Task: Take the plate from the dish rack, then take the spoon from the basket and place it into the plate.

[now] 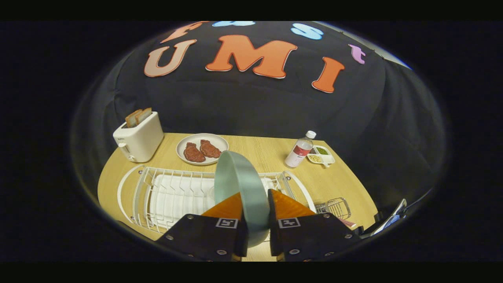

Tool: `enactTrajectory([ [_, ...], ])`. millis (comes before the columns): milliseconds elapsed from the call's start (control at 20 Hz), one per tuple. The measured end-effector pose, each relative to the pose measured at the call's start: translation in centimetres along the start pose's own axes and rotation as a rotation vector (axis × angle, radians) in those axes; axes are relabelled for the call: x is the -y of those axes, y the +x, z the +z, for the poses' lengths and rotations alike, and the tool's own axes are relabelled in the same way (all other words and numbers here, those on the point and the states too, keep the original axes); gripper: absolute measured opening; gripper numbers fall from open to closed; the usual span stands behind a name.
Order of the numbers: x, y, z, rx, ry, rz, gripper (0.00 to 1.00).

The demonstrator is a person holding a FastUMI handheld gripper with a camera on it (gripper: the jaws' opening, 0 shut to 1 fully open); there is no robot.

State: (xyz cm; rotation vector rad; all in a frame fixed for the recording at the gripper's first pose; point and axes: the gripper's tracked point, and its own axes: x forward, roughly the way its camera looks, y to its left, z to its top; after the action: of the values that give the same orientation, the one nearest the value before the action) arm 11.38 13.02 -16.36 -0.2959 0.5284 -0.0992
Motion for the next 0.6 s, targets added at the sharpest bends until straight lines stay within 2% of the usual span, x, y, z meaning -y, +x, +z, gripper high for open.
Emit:
enactTrajectory([
  [300, 3.9, -4.6, -0.9, 0.019, 0.093, 0.029, 0.23],
  [600, 6.4, -10.0, -4.6, 0.015, 0.198, 0.116, 0.23],
])
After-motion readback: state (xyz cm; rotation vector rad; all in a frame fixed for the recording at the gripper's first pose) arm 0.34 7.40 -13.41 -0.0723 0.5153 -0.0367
